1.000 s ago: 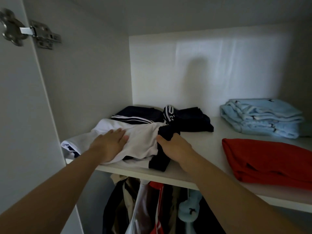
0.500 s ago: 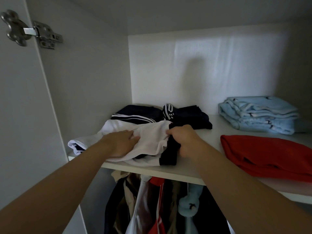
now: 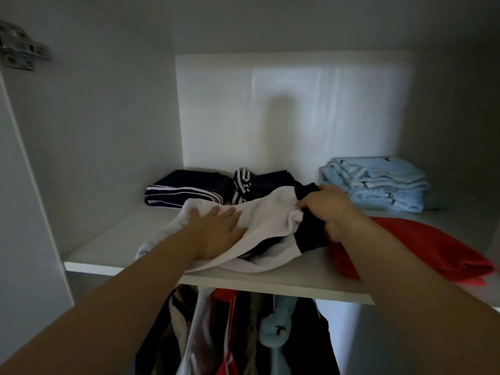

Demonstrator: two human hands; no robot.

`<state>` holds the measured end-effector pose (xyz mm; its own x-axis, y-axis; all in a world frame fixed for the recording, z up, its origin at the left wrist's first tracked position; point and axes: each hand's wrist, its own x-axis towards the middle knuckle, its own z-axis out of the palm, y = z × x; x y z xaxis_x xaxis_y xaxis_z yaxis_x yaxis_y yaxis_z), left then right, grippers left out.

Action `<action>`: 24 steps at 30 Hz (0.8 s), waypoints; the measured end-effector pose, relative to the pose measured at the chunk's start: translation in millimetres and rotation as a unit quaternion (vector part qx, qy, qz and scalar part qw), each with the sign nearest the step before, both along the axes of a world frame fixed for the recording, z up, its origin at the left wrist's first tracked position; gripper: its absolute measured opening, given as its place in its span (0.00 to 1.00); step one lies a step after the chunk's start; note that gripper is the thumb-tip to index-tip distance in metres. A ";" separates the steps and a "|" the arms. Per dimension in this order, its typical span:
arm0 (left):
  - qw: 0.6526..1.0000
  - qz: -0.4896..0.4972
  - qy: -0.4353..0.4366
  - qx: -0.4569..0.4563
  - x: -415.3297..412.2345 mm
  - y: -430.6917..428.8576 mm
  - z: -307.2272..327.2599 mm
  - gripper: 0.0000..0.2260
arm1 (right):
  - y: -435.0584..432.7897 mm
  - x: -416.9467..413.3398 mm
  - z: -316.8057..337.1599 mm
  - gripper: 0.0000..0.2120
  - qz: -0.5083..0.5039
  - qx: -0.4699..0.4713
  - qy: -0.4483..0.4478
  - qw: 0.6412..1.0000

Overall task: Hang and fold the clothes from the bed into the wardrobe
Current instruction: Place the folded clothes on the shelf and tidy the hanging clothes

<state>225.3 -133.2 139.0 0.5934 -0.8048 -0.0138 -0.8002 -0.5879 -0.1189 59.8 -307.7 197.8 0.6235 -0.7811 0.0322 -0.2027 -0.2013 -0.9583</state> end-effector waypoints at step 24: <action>0.956 0.085 0.166 -0.225 -34.3 34.7 13.2 0.19 | 104.7 86.3 77.5 0.12 0.122 -0.425 0.212 0.871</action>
<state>191.0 -98.5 152.2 0.7392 -0.6659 0.1007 -0.6383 -0.6450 0.4202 146.0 -202.9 275.3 0.8640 -0.4305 0.2610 -0.3549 -0.8885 -0.2908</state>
